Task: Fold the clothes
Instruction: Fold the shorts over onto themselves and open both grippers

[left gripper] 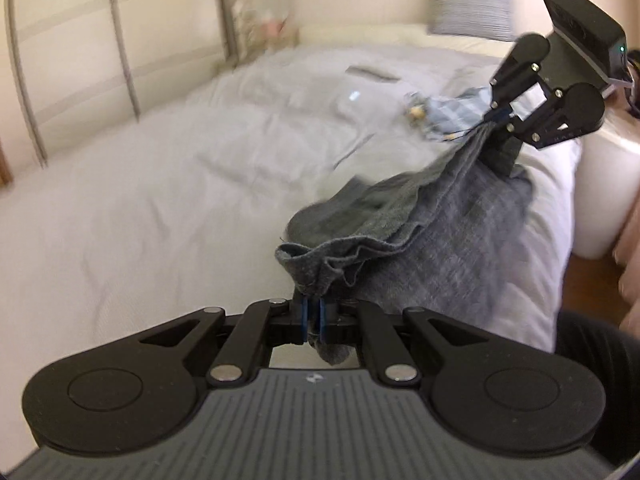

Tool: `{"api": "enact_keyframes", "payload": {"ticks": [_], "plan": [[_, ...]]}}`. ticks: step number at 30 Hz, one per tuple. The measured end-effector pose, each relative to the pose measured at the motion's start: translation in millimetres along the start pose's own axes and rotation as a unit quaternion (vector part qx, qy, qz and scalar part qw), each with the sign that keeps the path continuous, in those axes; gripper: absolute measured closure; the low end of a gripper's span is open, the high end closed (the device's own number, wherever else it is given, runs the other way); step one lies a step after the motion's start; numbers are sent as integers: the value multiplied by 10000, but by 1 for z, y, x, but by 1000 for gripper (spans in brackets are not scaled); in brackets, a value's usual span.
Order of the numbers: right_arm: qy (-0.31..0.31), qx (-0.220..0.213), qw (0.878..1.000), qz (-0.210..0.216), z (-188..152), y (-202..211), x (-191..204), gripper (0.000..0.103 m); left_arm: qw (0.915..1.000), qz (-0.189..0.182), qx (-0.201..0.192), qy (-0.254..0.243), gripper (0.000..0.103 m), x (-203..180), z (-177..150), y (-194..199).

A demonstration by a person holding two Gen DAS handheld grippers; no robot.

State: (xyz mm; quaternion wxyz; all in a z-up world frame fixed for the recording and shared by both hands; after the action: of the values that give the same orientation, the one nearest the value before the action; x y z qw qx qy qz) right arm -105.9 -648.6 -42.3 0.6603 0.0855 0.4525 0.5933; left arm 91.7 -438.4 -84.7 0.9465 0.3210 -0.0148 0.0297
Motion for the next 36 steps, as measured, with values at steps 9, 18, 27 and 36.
{"api": "enact_keyframes", "payload": {"ticks": [9, 18, 27, 36], "plan": [[-2000, 113, 9754, 923, -19, -109, -73, 67, 9904, -214, 376, 1316, 99, 49, -20, -53], [-3986, -327, 9004, 1712, -52, -116, -106, 50, 9722, -350, 284, 2297, 98, 64, -23, -56], [-5683, -819, 7889, 2192, -88, -106, -144, 40, 9603, -318, 259, 2758, 98, 72, -23, -58], [-6222, -995, 7539, 1858, -126, -81, -127, 23, 9526, -232, 43, 3035, 84, 75, -22, -56]]}}
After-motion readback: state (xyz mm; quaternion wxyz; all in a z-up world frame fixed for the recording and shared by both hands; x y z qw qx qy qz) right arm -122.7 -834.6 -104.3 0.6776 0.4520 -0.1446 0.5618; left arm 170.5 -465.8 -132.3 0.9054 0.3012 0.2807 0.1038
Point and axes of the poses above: each gripper's, at about its wrist camera, not at the fingertips, and y roughly against the way its jaws point, x to its left, z to its top, the point moved 6 cm from there along -y, roughly the way its jaws point, and after that the axes turned 2 degrees about -z, right-handed, at the moved point
